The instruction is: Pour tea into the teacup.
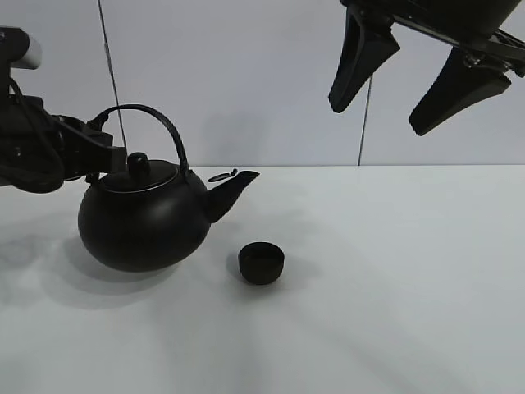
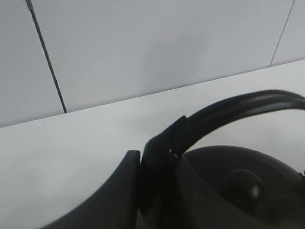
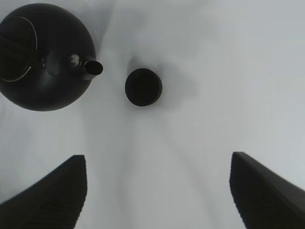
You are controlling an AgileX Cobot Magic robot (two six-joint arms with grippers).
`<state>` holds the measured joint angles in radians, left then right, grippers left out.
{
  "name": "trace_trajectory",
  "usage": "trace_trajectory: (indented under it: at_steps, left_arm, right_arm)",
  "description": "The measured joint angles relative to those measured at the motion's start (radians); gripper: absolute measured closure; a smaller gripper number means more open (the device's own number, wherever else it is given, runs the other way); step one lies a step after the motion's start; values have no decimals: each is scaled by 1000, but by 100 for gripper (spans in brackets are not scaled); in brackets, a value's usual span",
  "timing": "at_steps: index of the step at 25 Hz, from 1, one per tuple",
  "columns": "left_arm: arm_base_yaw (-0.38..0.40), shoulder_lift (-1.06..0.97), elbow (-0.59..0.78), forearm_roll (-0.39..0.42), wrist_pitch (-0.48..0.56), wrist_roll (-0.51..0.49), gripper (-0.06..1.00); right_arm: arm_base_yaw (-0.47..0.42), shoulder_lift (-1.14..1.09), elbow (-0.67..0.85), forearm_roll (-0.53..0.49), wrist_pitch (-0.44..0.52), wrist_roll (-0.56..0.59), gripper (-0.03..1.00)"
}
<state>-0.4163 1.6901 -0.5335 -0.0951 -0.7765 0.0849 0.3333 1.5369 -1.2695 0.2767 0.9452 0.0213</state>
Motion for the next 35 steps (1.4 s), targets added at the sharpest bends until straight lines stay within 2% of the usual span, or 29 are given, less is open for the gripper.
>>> trace_trajectory:
  at_steps: [6,14,35]
  left_arm:
    - [0,-2,40,-24,-5,2,82]
    - [0,-5,94,-26,-68,27,82]
    - [0,-5,115,-27,-88,52,82]
  right_arm:
    - [0,0,0,0,1,0,40]
    - [0,0,0,5,1,0,40]
    - [0,0,0,8,0,0,40]
